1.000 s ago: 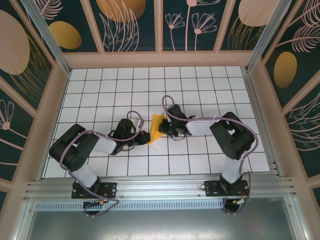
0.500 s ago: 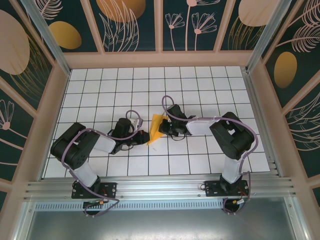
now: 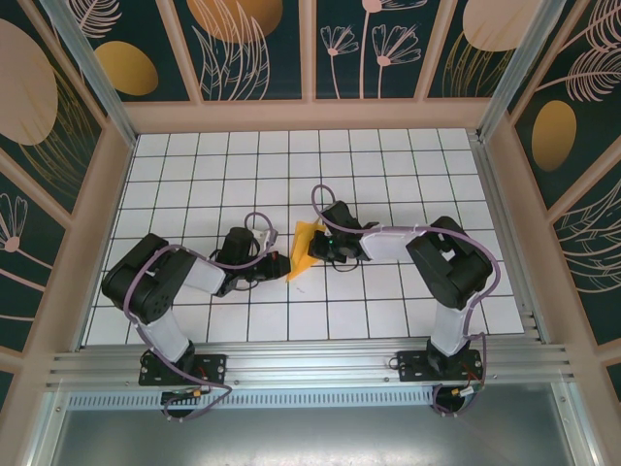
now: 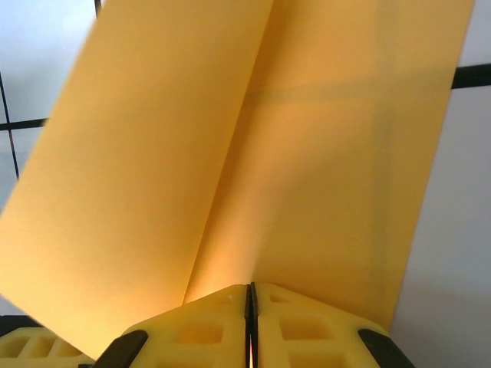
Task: Fold a paper plane with a square sheet of paper (pick it up from the middle)
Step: Fourth fold the wing at the center of the table.
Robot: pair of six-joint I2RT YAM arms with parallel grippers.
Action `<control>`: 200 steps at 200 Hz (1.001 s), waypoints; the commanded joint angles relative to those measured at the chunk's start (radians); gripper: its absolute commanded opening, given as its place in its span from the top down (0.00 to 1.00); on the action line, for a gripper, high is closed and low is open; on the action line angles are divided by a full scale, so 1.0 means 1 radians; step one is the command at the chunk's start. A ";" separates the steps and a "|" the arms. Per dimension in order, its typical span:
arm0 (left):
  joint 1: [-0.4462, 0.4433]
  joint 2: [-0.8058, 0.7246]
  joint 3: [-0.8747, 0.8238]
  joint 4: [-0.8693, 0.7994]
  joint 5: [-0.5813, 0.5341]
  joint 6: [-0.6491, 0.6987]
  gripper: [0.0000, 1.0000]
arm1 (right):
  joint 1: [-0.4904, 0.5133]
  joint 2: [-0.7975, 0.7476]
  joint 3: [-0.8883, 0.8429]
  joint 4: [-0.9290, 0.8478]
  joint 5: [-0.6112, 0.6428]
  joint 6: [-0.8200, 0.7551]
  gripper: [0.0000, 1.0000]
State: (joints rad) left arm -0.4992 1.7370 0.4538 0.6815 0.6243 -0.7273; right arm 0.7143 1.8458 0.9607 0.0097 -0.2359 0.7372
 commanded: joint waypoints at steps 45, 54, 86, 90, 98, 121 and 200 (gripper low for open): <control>0.025 0.040 0.005 0.032 0.035 -0.012 1.00 | -0.007 0.033 0.029 -0.059 0.021 -0.035 0.87; 0.028 0.035 0.004 0.028 0.035 -0.009 1.00 | -0.007 0.034 0.028 -0.061 0.023 -0.036 0.87; 0.040 0.039 0.006 0.016 0.038 -0.008 1.00 | -0.007 0.041 0.033 -0.073 0.027 -0.045 0.87; 0.040 0.041 0.006 0.016 0.040 -0.011 1.00 | -0.008 0.040 0.035 -0.074 0.027 -0.044 0.87; 0.042 0.048 0.006 0.015 0.039 -0.013 1.00 | -0.008 0.040 0.035 -0.073 0.026 -0.045 0.88; 0.050 0.059 -0.007 0.019 0.024 -0.030 1.00 | -0.007 0.037 0.039 -0.077 0.024 -0.048 0.87; 0.074 0.101 0.003 -0.026 0.005 -0.036 1.00 | -0.007 0.038 0.061 -0.087 0.018 -0.059 0.87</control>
State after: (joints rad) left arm -0.4488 1.7863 0.4591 0.7364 0.7067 -0.7879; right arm 0.7143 1.8610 0.9981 -0.0349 -0.2359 0.7067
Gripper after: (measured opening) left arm 0.050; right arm 0.126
